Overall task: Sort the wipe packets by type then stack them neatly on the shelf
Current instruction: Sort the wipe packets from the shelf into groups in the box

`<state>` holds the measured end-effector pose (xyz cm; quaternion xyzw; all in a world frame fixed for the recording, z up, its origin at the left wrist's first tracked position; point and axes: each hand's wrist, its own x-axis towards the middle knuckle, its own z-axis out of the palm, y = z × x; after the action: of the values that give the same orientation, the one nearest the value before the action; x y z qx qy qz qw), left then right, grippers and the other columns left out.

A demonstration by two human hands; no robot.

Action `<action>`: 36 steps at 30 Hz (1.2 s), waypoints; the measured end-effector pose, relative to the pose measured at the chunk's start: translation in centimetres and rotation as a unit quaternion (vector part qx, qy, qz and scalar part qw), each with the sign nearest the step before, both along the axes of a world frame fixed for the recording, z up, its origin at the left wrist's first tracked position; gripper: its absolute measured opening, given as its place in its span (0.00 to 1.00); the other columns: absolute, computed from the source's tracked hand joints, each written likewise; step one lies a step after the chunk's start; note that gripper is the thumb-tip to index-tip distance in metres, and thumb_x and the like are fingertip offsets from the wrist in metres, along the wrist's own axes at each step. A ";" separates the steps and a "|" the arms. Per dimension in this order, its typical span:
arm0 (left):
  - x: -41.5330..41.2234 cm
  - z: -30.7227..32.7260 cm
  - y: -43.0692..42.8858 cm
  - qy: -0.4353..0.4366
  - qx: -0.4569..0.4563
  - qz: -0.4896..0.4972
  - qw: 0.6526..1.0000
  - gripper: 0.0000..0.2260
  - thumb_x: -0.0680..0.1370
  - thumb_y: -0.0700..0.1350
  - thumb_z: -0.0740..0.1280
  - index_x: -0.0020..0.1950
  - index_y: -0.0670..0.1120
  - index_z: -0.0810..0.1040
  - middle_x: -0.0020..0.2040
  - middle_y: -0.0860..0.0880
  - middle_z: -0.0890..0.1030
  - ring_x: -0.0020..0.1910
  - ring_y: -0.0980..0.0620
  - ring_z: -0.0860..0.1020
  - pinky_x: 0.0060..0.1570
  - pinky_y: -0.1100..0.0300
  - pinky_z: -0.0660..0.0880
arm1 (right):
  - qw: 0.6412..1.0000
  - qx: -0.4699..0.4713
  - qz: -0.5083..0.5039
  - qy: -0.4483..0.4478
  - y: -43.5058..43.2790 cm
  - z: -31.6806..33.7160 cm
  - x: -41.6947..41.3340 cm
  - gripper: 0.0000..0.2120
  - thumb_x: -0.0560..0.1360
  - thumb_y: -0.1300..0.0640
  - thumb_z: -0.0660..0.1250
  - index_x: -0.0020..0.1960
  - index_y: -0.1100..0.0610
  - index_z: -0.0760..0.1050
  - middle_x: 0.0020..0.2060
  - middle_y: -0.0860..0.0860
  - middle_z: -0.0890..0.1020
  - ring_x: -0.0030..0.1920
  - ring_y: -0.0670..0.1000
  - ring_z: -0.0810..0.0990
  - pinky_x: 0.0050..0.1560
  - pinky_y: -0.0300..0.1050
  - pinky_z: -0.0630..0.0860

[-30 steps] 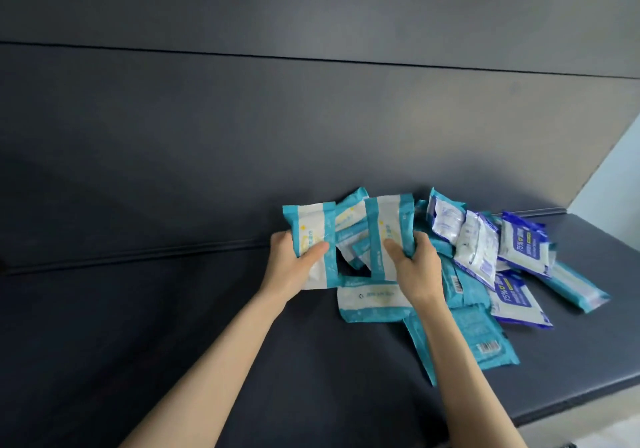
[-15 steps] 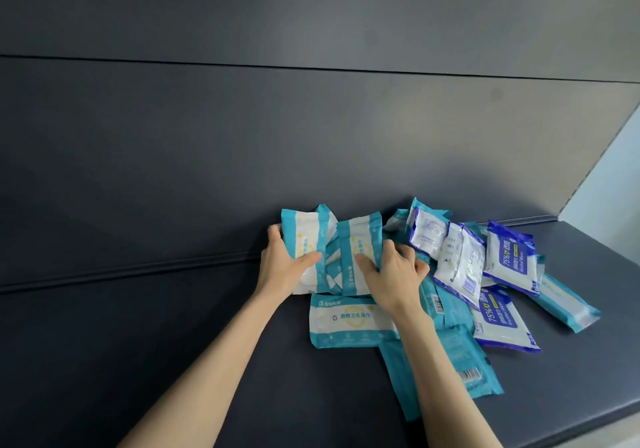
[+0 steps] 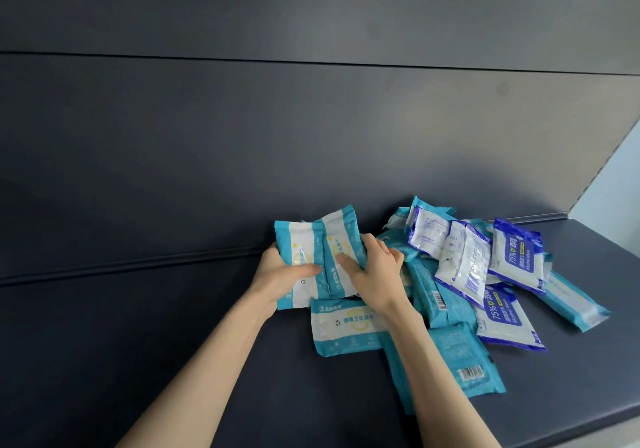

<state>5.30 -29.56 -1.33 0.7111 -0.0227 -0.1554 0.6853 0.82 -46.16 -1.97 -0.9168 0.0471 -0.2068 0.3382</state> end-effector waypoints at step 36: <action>-13.4 7.6 7.8 -0.140 -0.158 0.095 0.973 0.11 0.75 0.38 0.68 0.56 0.46 0.77 0.49 0.50 0.84 0.49 0.51 0.83 0.45 0.58 0.78 | 0.822 0.543 0.170 -0.015 6.0 7.5 -11.0 0.18 0.74 0.62 0.67 0.63 0.59 0.71 0.54 0.56 0.83 0.55 0.57 0.82 0.54 0.56 0.79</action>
<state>-8.07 -21.71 6.30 0.6078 -0.0749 0.0169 0.7904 -10.22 -40.12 5.49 -0.5746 -0.0096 -0.1010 0.8121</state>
